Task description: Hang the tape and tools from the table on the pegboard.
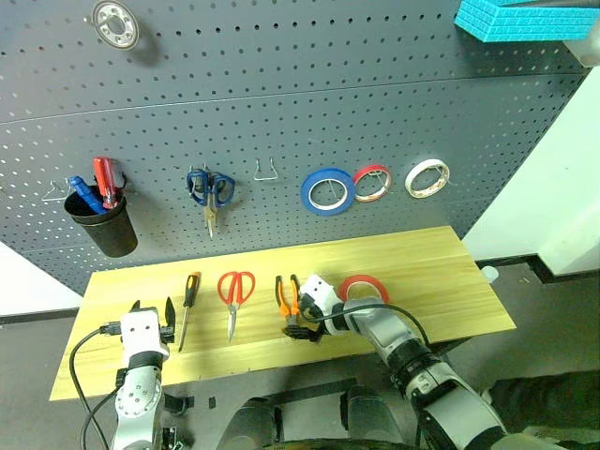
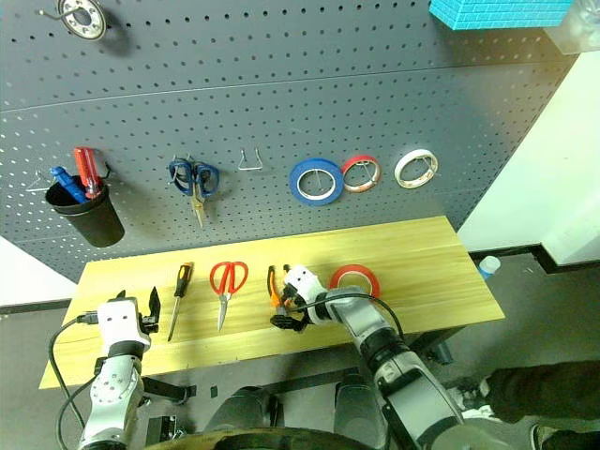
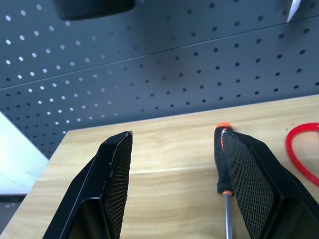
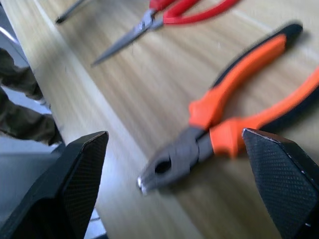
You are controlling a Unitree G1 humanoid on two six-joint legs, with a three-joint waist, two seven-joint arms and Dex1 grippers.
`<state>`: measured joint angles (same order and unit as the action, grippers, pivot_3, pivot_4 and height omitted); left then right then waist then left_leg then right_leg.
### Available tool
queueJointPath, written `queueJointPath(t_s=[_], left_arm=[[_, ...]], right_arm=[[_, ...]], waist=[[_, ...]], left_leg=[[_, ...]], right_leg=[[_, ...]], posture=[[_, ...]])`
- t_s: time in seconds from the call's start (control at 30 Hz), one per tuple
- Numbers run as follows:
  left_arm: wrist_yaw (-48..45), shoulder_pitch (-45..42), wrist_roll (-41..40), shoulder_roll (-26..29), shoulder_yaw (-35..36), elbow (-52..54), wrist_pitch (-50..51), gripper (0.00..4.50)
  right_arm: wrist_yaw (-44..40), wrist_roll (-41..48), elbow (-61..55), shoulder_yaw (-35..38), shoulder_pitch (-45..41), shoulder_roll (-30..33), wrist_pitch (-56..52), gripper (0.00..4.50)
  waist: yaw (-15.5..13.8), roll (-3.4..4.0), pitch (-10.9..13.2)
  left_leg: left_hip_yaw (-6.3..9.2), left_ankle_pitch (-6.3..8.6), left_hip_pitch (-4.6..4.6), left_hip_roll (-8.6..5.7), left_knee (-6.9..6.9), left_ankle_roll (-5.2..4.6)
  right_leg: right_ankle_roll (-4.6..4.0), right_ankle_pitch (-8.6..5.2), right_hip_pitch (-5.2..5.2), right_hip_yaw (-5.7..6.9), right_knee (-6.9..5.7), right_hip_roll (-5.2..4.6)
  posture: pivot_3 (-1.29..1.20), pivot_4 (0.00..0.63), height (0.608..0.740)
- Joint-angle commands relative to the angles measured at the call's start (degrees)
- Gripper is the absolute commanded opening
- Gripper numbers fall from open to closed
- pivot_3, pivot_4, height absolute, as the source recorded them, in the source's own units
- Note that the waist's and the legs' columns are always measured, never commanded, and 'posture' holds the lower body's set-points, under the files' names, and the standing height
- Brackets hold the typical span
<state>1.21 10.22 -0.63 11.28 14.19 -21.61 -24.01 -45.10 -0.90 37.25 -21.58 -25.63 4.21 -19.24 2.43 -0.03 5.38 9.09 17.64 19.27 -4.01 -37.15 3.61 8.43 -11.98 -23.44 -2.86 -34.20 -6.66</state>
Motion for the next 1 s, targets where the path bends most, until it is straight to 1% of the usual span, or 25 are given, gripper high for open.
queueJointPath(t_s=[0.03, 0.2, 0.4, 0.73, 0.8, 0.9, 1.0], left_arm=[[0.04, -0.58, 0.09, 0.40, 0.09, 0.45, -0.54, 2.97], [0.15, -0.11, 0.01, 0.27, 0.24, 0.57, -0.71, 2.97], [0.32, -0.36, 0.30, -0.04, -0.12, 0.38, -0.72, 2.97], [0.61, 0.02, 0.22, -0.20, -0.07, 0.60, -0.89, 2.97], [0.68, 0.17, 0.22, -0.24, -0.01, 0.81, -0.95, 2.97], [0.63, 0.95, -0.14, -0.02, 0.55, 1.48, -1.14, 2.97], [0.30, 1.89, -0.59, 0.03, 0.89, 1.86, -1.43, 2.97]], right_arm=[[0.61, -0.21, 1.71, 0.57, -1.74, -1.30, 1.18, 4.50], [0.83, -0.40, 4.16, 0.94, -2.80, -2.37, 1.99, 4.50], [3.24, -0.67, 10.18, 2.06, -5.92, -5.80, 3.82, 4.50], [3.21, -1.14, 11.66, 2.90, -6.55, -5.90, 7.32, 4.50], [2.91, -0.65, 9.50, 3.80, -6.29, -4.84, 8.62, 4.50], [1.98, -0.66, 3.08, 5.01, -4.62, -0.05, 12.19, 4.50], [0.00, 2.25, -3.98, 8.54, -1.45, 4.99, 13.59, 4.50]], waist=[[0.12, -0.01, 0.00], [0.16, 0.01, 0.01], [0.47, 0.05, 0.03], [0.31, 0.06, 0.03], [0.29, 0.07, 0.03], [0.09, 0.09, 0.04], [-0.15, 0.09, 0.04]], left_leg=[[0.00, 0.00, 0.01, 0.00, 0.00, 0.00], [0.02, 0.00, 0.01, 0.00, 0.03, 0.00], [0.04, 0.00, -0.01, 0.01, 0.04, 0.00], [0.06, 0.00, 0.02, 0.00, 0.05, 0.01], [0.06, 0.00, 0.01, 0.00, 0.05, 0.01], [0.06, 0.00, 0.04, 0.00, 0.04, 0.01], [0.07, 0.00, 0.08, -0.02, 0.04, 0.00]], right_leg=[[0.00, 0.00, 0.00, 0.00, 0.00, 0.00], [0.00, 0.00, -0.04, 0.00, 0.00, 0.00], [0.00, 0.00, -0.05, 0.00, -0.05, 0.03], [-0.01, 0.00, -0.09, 0.00, -0.05, 0.03], [-0.01, 0.00, -0.08, 0.00, -0.05, 0.03], [0.00, 0.00, -0.09, 0.00, -0.04, 0.02], [0.02, -0.01, -0.08, 0.00, 0.01, 0.01]], posture=[[-0.07, 0.064, 0.738], [-0.07, 0.066, 0.738], [-0.06, 0.064, 0.738], [-0.05, 0.059, 0.738], [-0.04, 0.059, 0.738], [-0.04, 0.061, 0.738], [-0.03, 0.066, 0.738]])
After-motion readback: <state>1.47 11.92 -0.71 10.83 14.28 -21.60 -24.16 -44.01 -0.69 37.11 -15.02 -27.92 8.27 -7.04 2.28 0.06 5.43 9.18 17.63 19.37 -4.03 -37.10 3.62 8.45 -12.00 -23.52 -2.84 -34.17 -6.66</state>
